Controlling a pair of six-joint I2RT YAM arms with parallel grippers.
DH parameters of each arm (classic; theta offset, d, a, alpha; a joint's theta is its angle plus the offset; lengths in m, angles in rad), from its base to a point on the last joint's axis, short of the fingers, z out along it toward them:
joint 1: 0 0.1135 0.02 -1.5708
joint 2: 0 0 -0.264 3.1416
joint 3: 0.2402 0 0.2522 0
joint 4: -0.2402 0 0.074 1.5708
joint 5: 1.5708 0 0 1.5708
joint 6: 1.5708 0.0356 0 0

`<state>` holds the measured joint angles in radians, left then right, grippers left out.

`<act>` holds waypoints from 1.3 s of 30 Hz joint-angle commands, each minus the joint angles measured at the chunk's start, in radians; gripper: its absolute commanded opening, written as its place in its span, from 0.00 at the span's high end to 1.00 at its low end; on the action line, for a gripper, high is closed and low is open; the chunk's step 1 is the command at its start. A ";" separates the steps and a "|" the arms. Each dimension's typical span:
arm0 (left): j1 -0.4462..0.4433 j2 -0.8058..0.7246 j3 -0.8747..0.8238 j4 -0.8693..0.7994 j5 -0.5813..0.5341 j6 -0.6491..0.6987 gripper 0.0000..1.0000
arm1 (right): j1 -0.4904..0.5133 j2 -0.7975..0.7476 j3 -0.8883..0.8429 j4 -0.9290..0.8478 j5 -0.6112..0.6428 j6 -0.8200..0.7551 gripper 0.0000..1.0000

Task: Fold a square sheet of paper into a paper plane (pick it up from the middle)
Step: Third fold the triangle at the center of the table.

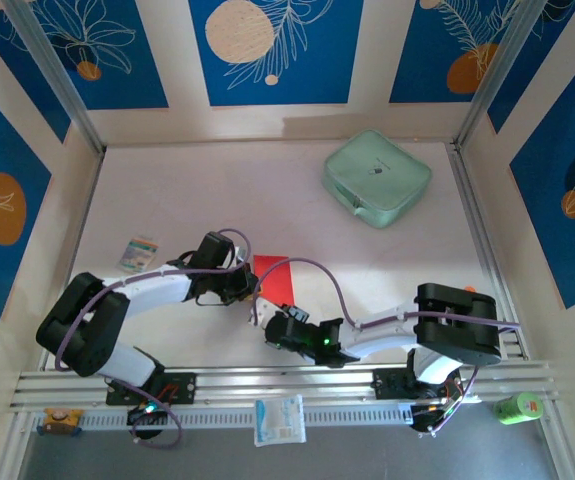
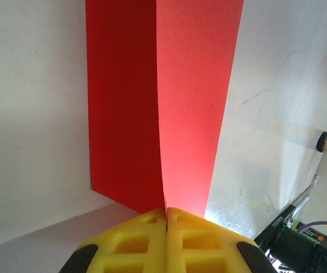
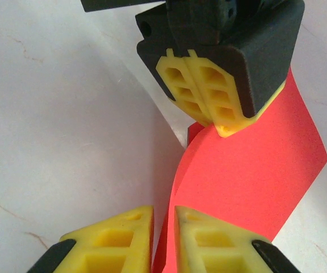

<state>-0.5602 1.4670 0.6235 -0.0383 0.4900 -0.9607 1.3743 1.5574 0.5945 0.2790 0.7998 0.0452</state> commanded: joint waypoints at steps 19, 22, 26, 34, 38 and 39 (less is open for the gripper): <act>0.008 -0.005 0.012 -0.014 0.010 0.005 0.98 | -0.004 -0.031 -0.011 0.003 -0.031 0.031 0.80; 0.008 -0.005 0.012 -0.017 0.014 0.006 0.98 | -0.004 -0.036 -0.013 0.009 -0.023 0.032 0.80; 0.008 -0.004 0.013 -0.012 0.018 0.002 0.98 | -0.001 -0.037 -0.016 0.015 -0.014 0.027 0.80; 0.008 -0.004 0.014 -0.014 0.015 0.002 0.98 | 0.000 -0.039 -0.019 0.024 -0.008 0.036 0.80; 0.009 -0.005 0.013 -0.014 0.015 0.002 0.98 | 0.000 -0.046 -0.029 0.035 -0.016 0.038 0.80; 0.008 -0.004 0.014 -0.014 0.014 0.002 0.98 | 0.002 -0.048 -0.029 0.035 -0.016 0.039 0.80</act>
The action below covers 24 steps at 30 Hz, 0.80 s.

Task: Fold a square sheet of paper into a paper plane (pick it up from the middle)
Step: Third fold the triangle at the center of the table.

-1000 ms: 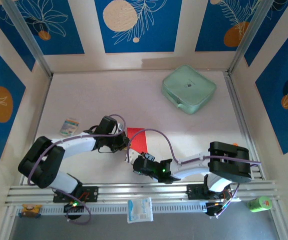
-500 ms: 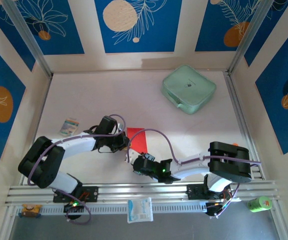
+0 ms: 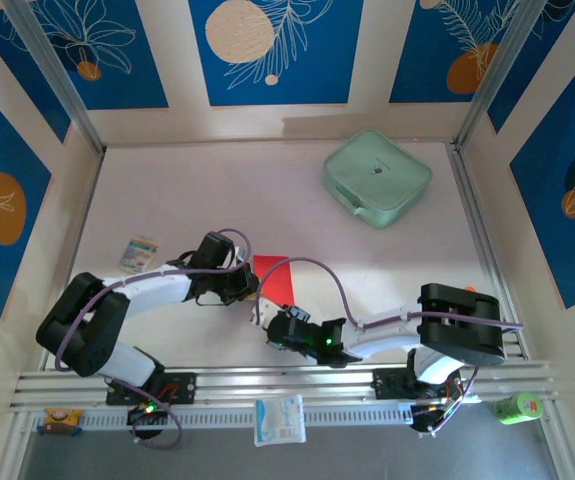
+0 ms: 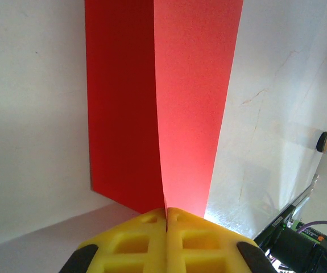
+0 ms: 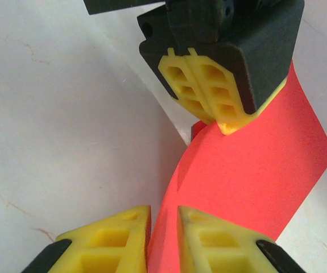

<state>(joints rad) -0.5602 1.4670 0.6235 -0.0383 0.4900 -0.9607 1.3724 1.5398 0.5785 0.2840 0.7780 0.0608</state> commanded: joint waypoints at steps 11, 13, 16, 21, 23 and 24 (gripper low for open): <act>0.008 -0.005 0.012 -0.014 0.012 0.002 0.98 | -0.001 -0.029 -0.009 0.027 -0.009 0.031 0.86; 0.009 -0.005 0.012 -0.015 0.012 0.002 0.98 | -0.002 -0.029 -0.008 0.027 -0.011 0.031 0.85; 0.008 -0.007 0.013 -0.015 0.012 0.002 0.98 | -0.004 -0.029 -0.006 0.029 -0.005 0.033 0.82; 0.008 -0.004 0.013 -0.015 0.013 0.002 0.98 | -0.006 -0.028 -0.008 0.040 0.002 0.033 0.79; 0.008 -0.004 0.013 -0.014 0.013 0.002 0.98 | -0.006 -0.030 -0.009 0.046 0.006 0.035 0.79; 0.007 -0.002 0.014 -0.014 0.015 0.001 0.98 | -0.007 -0.032 -0.012 0.052 0.006 0.037 0.78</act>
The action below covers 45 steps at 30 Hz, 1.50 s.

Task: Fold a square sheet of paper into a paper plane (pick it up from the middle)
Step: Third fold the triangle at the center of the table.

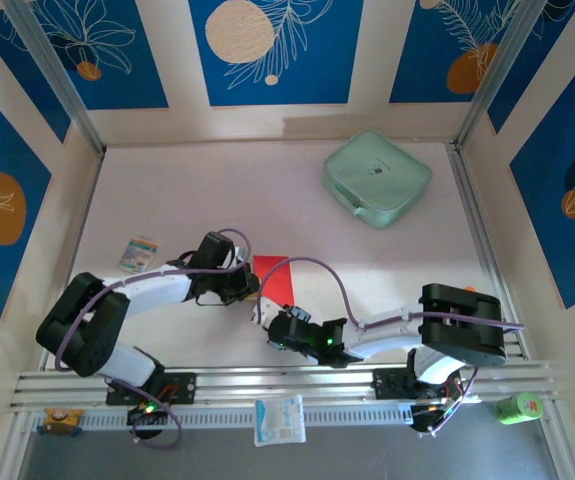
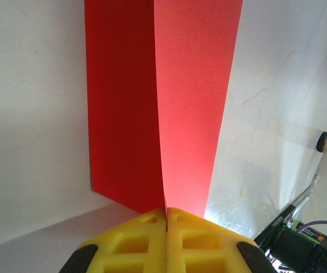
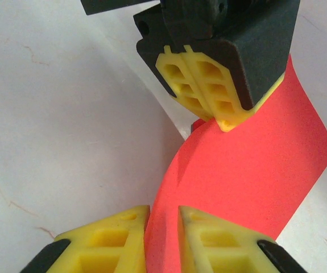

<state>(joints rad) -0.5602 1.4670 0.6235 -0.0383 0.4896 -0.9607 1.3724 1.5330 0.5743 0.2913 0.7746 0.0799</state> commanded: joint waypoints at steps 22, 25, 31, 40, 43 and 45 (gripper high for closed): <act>0.008 -0.028 0.019 -0.036 -0.008 0.006 0.82 | -0.025 -0.042 -0.008 0.003 -0.033 0.071 0.91; 0.010 -0.066 0.038 -0.106 -0.058 0.034 0.65 | -0.046 -0.055 0.010 -0.056 -0.119 0.120 0.92; 0.054 -0.147 0.095 -0.292 -0.136 0.115 0.46 | -0.155 -0.077 0.053 -0.161 -0.401 0.282 0.93; 0.102 -0.173 0.108 -0.280 -0.085 0.126 0.66 | -0.340 -0.033 0.149 -0.256 -0.766 0.512 0.95; 0.106 -0.149 0.115 -0.243 -0.039 0.110 0.74 | -0.382 0.012 0.176 -0.244 -0.890 0.561 0.96; 0.108 -0.130 0.130 -0.230 -0.016 0.106 0.77 | -0.378 0.034 0.183 -0.229 -0.898 0.573 0.96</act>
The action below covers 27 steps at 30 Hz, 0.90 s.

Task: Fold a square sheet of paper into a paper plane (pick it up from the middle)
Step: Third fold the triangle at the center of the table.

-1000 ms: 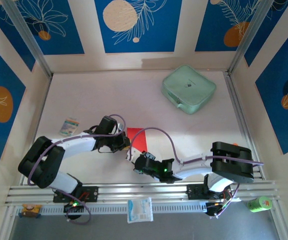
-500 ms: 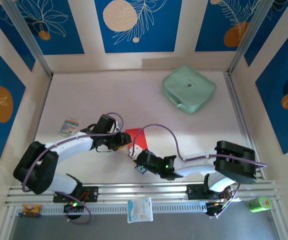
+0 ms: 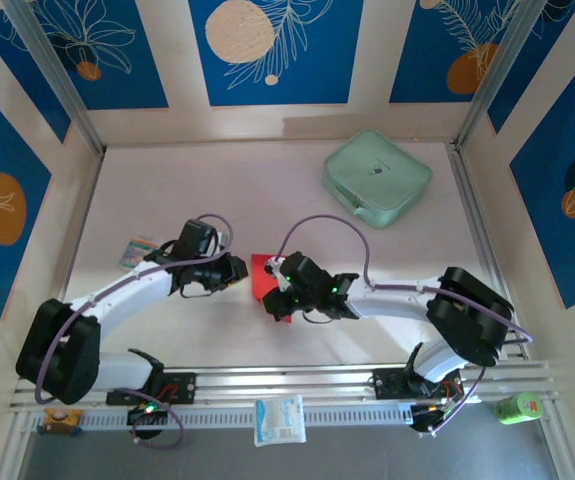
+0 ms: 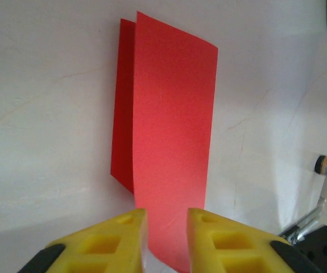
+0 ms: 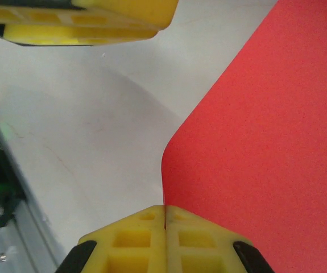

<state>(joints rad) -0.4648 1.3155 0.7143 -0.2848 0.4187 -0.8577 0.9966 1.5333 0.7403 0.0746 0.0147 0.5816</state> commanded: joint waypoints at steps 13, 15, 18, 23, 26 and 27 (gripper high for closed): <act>0.015 0.310 0.186 0.099 0.169 0.057 0.88 | -0.040 0.057 -0.043 0.115 -0.201 0.099 0.96; 0.014 0.349 0.197 0.122 0.180 0.057 0.88 | -0.042 0.063 -0.050 0.125 -0.204 0.098 0.97; 0.012 0.415 0.215 0.145 0.209 0.061 0.89 | -0.045 0.074 -0.054 0.128 -0.203 0.096 0.96; 0.009 0.491 0.215 0.159 0.215 0.072 0.90 | -0.045 0.100 -0.050 0.131 -0.210 0.100 0.97; 0.009 0.525 0.196 0.158 0.208 0.081 0.90 | -0.047 0.105 -0.046 0.129 -0.211 0.095 0.96; 0.008 0.534 0.189 0.158 0.206 0.085 0.90 | -0.048 0.108 -0.046 0.126 -0.210 0.093 0.96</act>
<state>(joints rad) -0.4591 1.8225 0.9154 -0.1402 0.6029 -0.8021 0.9550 1.6295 0.6979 0.1940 -0.1692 0.6712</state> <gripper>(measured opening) 0.099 0.053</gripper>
